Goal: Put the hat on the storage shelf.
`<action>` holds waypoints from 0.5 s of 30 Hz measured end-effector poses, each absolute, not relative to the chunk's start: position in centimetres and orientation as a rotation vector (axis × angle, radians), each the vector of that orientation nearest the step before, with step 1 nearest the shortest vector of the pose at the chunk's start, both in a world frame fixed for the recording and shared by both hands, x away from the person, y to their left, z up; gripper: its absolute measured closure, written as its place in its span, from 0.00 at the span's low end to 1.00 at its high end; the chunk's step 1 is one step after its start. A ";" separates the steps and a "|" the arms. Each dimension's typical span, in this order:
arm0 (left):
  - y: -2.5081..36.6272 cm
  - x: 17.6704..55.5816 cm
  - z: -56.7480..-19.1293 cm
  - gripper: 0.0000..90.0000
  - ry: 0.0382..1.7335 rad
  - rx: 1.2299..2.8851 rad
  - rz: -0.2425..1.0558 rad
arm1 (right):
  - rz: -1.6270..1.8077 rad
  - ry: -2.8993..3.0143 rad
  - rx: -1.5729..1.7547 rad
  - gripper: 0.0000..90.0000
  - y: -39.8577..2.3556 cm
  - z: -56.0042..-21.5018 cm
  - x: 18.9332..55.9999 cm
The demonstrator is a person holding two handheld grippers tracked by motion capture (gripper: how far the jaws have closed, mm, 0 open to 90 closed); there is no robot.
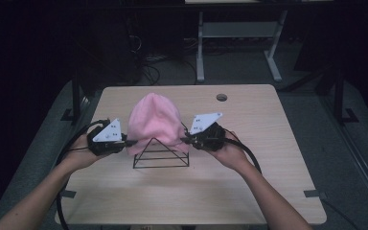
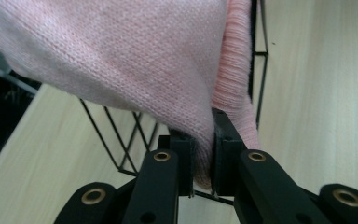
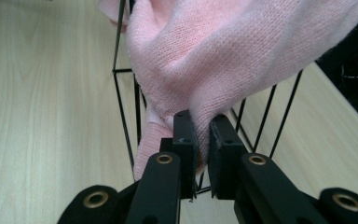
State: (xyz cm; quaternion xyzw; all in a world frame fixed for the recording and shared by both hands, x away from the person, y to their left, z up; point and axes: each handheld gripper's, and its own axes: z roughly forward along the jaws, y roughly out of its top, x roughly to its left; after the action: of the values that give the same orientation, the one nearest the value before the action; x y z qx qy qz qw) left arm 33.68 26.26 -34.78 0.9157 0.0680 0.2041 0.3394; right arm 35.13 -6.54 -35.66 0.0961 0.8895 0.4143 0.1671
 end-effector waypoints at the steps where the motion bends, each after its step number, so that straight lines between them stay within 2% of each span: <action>1: 26.2 33.6 -34.9 0.90 0.171 2.386 0.528 | 1.180 2.538 0.275 0.92 -6.5 -35.8 35.1; 8: 26.0 33.4 -35.8 0.90 0.193 2.403 0.477 | 1.168 2.586 0.287 0.92 -6.4 -36.7 35.2; 15: 26.6 33.4 -36.5 0.90 0.279 2.339 0.403 | 1.227 2.578 0.352 0.92 -6.8 -37.6 35.0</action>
State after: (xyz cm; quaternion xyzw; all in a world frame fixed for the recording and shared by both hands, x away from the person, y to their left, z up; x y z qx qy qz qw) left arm 33.40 26.63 -36.50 0.9103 0.1086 0.1570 0.3672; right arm 34.96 -6.81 -37.61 0.1214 0.8882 0.4229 0.1322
